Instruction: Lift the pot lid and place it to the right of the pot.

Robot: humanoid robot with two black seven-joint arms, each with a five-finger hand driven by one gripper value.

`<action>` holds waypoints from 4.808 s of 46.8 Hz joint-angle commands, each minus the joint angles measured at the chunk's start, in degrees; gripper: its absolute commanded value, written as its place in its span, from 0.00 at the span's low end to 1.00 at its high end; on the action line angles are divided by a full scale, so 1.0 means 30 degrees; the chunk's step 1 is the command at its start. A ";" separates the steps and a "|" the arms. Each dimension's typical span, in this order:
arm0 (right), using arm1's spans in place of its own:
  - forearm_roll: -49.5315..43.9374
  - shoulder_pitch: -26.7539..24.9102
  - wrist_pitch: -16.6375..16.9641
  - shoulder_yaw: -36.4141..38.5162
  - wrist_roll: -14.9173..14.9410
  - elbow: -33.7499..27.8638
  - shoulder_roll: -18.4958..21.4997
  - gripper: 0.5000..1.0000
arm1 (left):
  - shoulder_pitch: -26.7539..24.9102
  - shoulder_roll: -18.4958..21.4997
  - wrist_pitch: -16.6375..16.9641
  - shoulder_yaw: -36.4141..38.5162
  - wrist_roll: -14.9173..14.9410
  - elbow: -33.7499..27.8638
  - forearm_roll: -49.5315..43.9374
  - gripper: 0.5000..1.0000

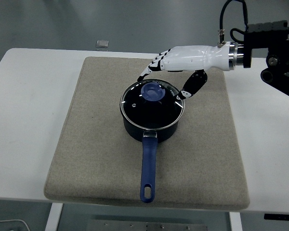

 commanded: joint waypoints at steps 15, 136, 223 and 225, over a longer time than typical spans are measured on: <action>-0.0254 -0.0033 -0.1564 -0.0691 0.0001 -0.0061 0.0375 0.77 | 0.0001 0.0000 0.0000 0.0000 0.0000 0.0000 0.0011 1.00; -0.1455 -0.0795 -0.4202 -0.2126 0.0001 -0.1731 0.1752 0.64 | 0.0001 0.0000 0.0000 0.0000 0.0000 0.0000 -0.0018 1.00; 0.0156 -0.0004 -0.1506 -0.1834 0.0001 -0.2375 0.3158 0.40 | 0.0001 0.0000 0.0000 -0.0029 0.0000 0.0000 0.0011 1.00; 0.0186 0.0025 -0.1477 -0.1804 0.0001 -0.2375 0.3129 0.49 | 0.0001 0.0000 0.0000 0.0000 0.0000 0.0000 -0.0018 1.00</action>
